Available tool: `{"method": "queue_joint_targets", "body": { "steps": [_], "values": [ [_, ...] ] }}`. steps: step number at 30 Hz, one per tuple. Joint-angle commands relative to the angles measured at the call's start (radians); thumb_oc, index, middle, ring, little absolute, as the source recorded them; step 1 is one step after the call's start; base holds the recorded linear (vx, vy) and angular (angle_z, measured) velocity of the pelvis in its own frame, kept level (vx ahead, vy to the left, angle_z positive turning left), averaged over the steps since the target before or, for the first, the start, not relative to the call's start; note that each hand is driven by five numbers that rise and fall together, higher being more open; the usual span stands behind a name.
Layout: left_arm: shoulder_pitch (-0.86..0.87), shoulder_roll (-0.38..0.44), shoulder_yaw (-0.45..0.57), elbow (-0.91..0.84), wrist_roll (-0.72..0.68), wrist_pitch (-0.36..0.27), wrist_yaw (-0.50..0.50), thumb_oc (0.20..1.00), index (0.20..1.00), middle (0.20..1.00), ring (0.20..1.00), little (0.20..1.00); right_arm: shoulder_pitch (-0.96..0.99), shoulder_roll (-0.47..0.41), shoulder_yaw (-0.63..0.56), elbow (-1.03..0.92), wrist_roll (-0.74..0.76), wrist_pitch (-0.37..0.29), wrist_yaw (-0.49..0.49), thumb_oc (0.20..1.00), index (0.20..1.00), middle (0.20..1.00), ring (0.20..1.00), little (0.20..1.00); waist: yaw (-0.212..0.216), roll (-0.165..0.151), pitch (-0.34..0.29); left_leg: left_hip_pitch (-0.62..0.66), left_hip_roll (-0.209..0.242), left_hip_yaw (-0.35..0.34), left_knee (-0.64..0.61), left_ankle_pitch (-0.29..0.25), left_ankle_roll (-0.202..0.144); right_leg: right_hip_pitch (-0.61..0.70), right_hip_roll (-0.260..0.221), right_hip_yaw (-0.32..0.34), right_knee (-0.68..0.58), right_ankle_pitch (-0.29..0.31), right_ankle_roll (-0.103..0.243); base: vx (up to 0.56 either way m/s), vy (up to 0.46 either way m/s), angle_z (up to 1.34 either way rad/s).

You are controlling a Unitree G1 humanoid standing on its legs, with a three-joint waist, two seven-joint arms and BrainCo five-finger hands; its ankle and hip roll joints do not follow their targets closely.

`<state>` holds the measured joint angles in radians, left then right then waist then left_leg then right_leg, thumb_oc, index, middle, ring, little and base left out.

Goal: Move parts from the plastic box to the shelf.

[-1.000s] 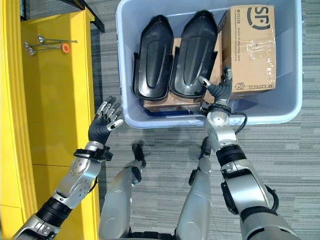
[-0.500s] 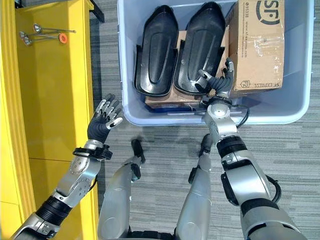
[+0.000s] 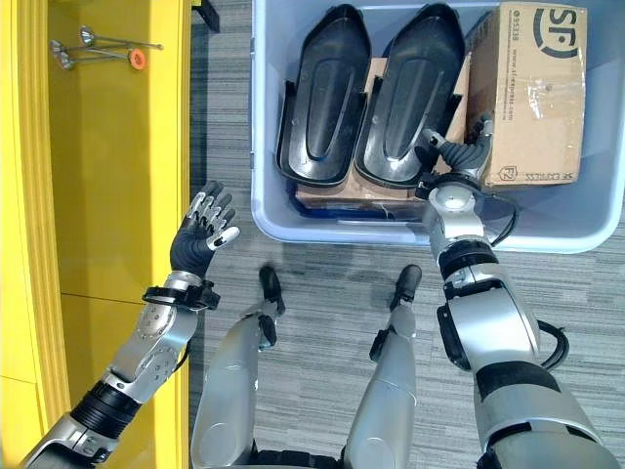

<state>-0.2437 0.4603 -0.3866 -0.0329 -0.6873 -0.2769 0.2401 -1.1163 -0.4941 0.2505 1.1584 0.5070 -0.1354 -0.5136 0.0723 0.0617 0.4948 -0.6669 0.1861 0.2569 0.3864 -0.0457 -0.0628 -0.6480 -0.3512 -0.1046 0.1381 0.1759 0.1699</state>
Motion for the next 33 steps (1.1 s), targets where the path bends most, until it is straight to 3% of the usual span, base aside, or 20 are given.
{"method": "queue_joint_targets", "body": {
  "steps": [1,22,24,25,26,33],
  "values": [
    [0.011,0.051,0.012,-0.109,-0.001,-0.062,0.008,1.000,1.000,1.000,1.000,1.000,-0.025,0.008,0.042,0.029,0.034,0.022,0.028,1.000,1.000,1.000,1.000,1.000,0.024,0.014,0.020,-0.018,0.016,-0.083,-0.014,0.000,-0.040,0.070,-0.026,0.033,0.109,-0.121,0.024,0.00,0.000,0.00],
    [-0.019,0.038,0.000,-0.098,0.021,-0.072,0.043,1.000,1.000,1.000,1.000,1.000,-0.082,0.028,0.133,0.143,-0.079,0.081,0.036,1.000,1.000,1.000,1.000,1.000,0.054,0.002,0.025,-0.078,0.001,-0.109,0.011,-0.008,-0.033,0.083,-0.030,-0.005,0.090,-0.119,0.028,0.01,0.006,0.05],
    [-0.022,0.037,0.001,-0.094,0.022,-0.071,0.048,1.000,1.000,1.000,1.000,1.000,-0.086,0.034,0.147,0.147,-0.097,0.088,0.037,0.489,0.489,0.489,0.489,0.489,0.056,-0.003,0.025,-0.084,-0.002,-0.111,0.016,-0.011,-0.032,0.084,-0.031,-0.008,0.090,-0.120,0.028,0.00,0.000,0.00],
    [-0.022,0.037,0.001,-0.094,0.022,-0.071,0.048,1.000,1.000,1.000,1.000,1.000,-0.086,0.034,0.147,0.147,-0.097,0.088,0.037,0.423,0.423,0.423,0.423,0.423,0.056,-0.003,0.025,-0.084,-0.002,-0.111,0.016,-0.011,-0.032,0.084,-0.031,-0.009,0.090,-0.120,0.028,0.00,0.000,0.00],
    [-0.025,0.035,0.000,-0.091,0.024,-0.072,0.051,1.000,1.000,1.000,1.000,1.000,-0.085,0.037,0.149,0.150,-0.101,0.091,0.037,0.200,0.200,0.200,0.200,0.200,0.057,-0.005,0.025,-0.085,-0.002,-0.112,0.018,-0.012,-0.031,0.085,-0.031,-0.010,0.090,-0.121,0.027,0.00,0.000,0.00],
    [-0.024,0.033,0.001,-0.088,0.020,-0.072,0.057,1.000,1.000,1.000,1.000,1.000,-0.085,0.045,0.143,0.156,-0.100,0.091,0.038,0.200,0.200,0.200,0.200,0.200,0.059,-0.009,0.025,-0.085,-0.004,-0.115,0.019,-0.013,-0.030,0.089,-0.033,-0.013,0.088,-0.121,0.027,0.00,0.000,0.00]
  ]
}}
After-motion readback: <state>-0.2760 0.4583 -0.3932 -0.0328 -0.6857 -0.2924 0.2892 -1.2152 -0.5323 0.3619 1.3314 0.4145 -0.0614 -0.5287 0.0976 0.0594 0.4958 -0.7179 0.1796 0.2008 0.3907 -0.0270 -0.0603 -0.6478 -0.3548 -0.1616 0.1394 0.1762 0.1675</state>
